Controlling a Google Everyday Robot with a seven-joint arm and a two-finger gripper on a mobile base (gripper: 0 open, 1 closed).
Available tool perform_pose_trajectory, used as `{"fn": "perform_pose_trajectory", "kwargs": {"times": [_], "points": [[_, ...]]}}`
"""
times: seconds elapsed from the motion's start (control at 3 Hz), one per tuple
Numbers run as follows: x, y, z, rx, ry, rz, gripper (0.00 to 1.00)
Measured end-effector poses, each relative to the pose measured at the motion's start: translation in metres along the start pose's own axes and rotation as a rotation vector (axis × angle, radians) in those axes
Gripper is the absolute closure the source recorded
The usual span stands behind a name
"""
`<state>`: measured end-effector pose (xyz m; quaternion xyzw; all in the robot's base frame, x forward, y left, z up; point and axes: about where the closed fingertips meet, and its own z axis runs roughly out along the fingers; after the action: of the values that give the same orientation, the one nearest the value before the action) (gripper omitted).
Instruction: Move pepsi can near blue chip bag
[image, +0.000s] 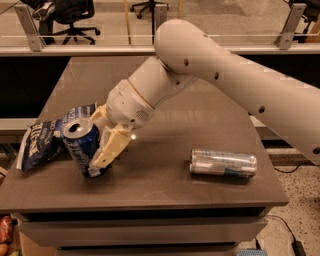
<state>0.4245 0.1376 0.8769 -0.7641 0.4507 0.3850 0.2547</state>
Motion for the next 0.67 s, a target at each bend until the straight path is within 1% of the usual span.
{"fn": "perform_pose_trajectory", "kwargs": {"times": [0.33,0.67], "points": [[-0.0019,-0.0030,0.0001,0.025,0.000,-0.020,1.00],[-0.0029,-0.0063,0.0003,0.044,-0.005,-0.031,0.82]]}}
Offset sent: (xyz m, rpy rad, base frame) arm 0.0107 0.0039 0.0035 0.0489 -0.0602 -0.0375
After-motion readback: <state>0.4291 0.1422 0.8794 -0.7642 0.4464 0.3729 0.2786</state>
